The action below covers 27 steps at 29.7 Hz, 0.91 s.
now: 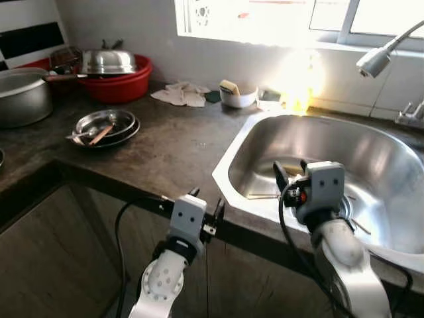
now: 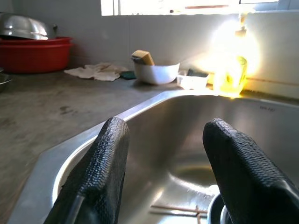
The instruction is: Kitchen organization
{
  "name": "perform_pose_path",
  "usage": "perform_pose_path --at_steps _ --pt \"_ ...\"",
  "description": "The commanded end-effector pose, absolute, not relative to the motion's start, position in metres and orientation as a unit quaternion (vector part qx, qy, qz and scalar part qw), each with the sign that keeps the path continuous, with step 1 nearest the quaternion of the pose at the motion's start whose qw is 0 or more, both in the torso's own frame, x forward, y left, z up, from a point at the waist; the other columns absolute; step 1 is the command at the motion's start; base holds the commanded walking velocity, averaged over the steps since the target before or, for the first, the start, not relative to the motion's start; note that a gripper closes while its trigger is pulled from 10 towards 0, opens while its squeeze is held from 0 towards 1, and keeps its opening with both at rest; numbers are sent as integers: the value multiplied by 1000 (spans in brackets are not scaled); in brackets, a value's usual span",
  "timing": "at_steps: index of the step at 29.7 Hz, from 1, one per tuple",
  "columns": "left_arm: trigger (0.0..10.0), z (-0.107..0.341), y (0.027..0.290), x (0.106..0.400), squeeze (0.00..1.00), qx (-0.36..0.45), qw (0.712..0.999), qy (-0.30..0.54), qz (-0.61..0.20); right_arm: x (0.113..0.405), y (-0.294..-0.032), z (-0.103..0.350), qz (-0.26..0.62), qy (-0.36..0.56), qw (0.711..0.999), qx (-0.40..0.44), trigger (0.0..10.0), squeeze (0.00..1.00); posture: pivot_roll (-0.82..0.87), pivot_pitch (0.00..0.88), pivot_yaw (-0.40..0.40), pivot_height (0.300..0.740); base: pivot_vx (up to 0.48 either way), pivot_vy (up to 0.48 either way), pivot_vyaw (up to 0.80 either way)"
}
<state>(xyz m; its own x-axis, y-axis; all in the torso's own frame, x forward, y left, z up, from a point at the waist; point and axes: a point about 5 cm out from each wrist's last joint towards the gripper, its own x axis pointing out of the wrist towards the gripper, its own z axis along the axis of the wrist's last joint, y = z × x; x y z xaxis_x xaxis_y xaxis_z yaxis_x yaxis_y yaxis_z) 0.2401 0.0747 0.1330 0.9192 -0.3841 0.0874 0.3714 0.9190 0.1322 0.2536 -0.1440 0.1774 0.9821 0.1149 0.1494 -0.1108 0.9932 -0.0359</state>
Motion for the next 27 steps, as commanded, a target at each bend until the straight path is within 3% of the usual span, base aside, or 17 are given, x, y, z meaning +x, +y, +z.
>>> perform_pose_path --at_steps 1,27 --pt "10000 131 75 239 0 57 977 -49 -200 250 -142 182 56 -89 994 -10 10000 0 90 0 -18 740 -300 0 0" --pt "10000 130 75 238 0 63 976 -49 -202 252 -134 182 52 -80 995 2 10000 0 98 0 -23 740 -314 0 0"
